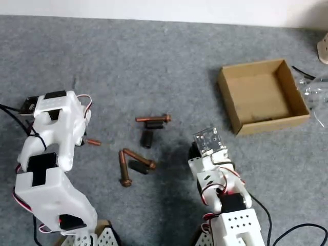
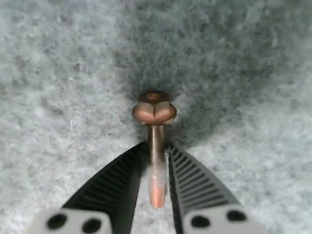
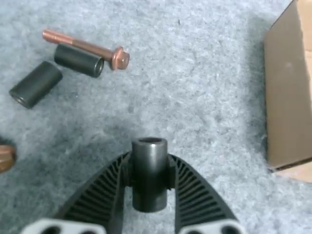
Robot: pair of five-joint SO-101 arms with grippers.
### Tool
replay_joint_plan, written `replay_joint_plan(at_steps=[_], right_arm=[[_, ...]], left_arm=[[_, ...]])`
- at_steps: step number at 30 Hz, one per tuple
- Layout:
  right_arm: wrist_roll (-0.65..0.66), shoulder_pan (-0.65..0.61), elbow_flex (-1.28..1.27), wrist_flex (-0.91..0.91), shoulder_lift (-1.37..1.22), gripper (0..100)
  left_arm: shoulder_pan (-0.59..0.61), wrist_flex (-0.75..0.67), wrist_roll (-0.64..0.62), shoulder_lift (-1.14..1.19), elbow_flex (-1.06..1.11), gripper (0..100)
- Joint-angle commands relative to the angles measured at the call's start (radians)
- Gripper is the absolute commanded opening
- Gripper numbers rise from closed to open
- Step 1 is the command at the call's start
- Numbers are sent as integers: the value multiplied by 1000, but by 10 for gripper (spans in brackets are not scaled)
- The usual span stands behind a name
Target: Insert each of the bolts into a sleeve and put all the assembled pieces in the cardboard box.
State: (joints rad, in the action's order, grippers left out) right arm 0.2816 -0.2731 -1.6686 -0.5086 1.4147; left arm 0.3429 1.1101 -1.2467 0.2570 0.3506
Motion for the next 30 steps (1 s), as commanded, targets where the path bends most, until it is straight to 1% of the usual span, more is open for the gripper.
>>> replay_joint_plan(at_steps=[1,5,9,11,14,19,22,25,27,30], right_arm=[[14,8,-12,39,13,5],[14,8,-12,39,13,5],[14,7,-12,39,13,5],[14,7,-12,39,13,5],[14,7,-12,39,13,5],[14,7,-12,39,15,5],[14,7,-12,39,15,5],[14,7,-12,39,15,5],[14,7,-12,39,15,5],[14,7,-12,39,15,5]], left_arm=[[10,3,94,-91,-53,4],[4,37,272,-265,-64,4],[-5,87,442,-504,-54,4],[-5,109,503,-630,-54,4],[-5,137,543,-799,-53,4],[-5,189,546,-1024,1,4],[-5,189,566,-1155,96,4],[-13,186,672,-1303,209,4],[-27,181,715,-1408,297,4],[-53,180,727,-1555,423,4]])
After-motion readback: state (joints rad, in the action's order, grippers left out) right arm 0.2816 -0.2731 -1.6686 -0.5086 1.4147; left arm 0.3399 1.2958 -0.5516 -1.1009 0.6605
